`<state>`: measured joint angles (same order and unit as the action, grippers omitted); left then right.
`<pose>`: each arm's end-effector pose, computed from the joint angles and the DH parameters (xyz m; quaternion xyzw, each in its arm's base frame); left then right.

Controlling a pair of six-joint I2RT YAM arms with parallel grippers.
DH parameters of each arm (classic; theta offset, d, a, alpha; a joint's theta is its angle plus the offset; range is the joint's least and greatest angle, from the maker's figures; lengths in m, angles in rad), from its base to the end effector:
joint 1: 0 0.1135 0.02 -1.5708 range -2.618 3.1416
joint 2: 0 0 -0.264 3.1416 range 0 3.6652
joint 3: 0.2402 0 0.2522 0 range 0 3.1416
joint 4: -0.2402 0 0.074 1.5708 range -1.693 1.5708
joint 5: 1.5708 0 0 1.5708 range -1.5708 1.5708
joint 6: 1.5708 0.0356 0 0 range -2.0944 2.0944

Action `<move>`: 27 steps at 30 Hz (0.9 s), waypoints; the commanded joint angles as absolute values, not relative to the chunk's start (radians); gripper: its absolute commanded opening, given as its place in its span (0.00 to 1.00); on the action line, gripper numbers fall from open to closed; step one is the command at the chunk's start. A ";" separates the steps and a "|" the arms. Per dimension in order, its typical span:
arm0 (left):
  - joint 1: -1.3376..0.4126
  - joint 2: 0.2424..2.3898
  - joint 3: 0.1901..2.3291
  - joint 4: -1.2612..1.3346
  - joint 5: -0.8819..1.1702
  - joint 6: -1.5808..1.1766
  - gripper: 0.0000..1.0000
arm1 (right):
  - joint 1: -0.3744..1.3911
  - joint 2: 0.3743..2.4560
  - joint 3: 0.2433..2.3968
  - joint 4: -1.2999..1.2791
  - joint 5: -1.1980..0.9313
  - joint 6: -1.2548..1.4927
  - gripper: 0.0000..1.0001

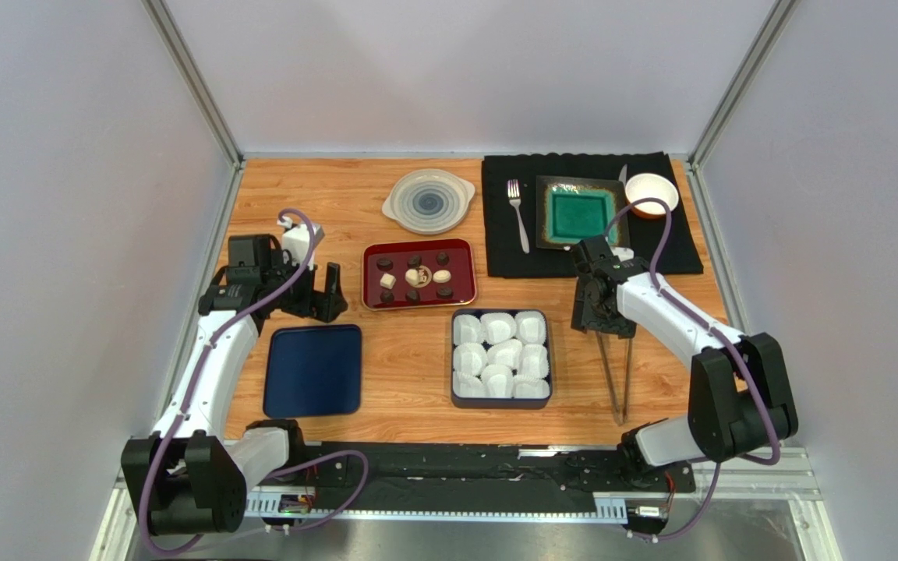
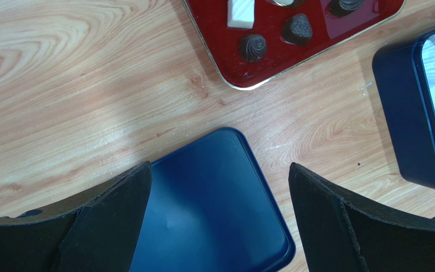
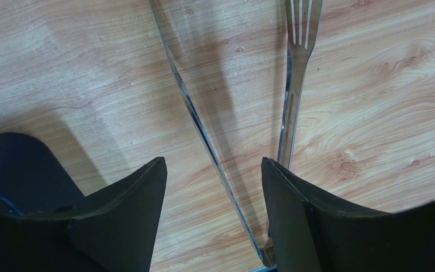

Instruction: Pack the chocolate

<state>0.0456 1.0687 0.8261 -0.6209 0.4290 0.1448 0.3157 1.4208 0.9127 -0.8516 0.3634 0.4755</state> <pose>0.2147 -0.0050 0.2635 0.1191 0.9118 -0.1666 0.3558 0.2380 0.0644 0.2029 0.0970 0.9734 -0.1259 0.1649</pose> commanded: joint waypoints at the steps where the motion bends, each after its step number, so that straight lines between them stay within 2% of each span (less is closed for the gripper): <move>1: 0.051 1.055 0.871 -0.591 0.448 0.163 0.99 | 0.318 1.443 0.900 -0.787 0.379 0.492 0.66; 7: 0.051 1.057 0.885 -0.588 0.460 0.161 0.99 | 0.318 1.523 0.897 -0.758 0.347 0.503 0.61; 11: 0.051 1.049 0.885 -0.586 0.460 0.163 0.99 | 0.318 1.540 0.871 -0.723 0.334 0.509 0.50; 14: 0.052 1.049 0.888 -0.589 0.457 0.167 0.99 | 0.318 1.543 0.857 -0.706 0.327 0.509 0.37; 15: 0.052 1.048 0.890 -0.589 0.456 0.169 0.99 | 0.318 1.542 0.859 -0.706 0.324 0.506 0.30; 17: 0.054 1.048 0.888 -0.589 0.451 0.166 0.99 | 0.318 1.525 0.856 -0.704 0.318 0.506 0.24; 20: 0.055 1.042 0.887 -0.588 0.446 0.158 0.99 | 0.316 1.502 0.854 -0.704 0.308 0.503 0.00; 27: 0.055 1.043 0.911 -0.640 0.482 0.160 0.99 | 0.348 1.349 0.883 -0.756 0.285 0.462 0.00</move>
<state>0.0475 1.0630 0.8532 -0.6186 0.4423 0.1448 0.3202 1.4780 0.8516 -0.7433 0.2935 0.4950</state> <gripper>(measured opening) 0.990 0.018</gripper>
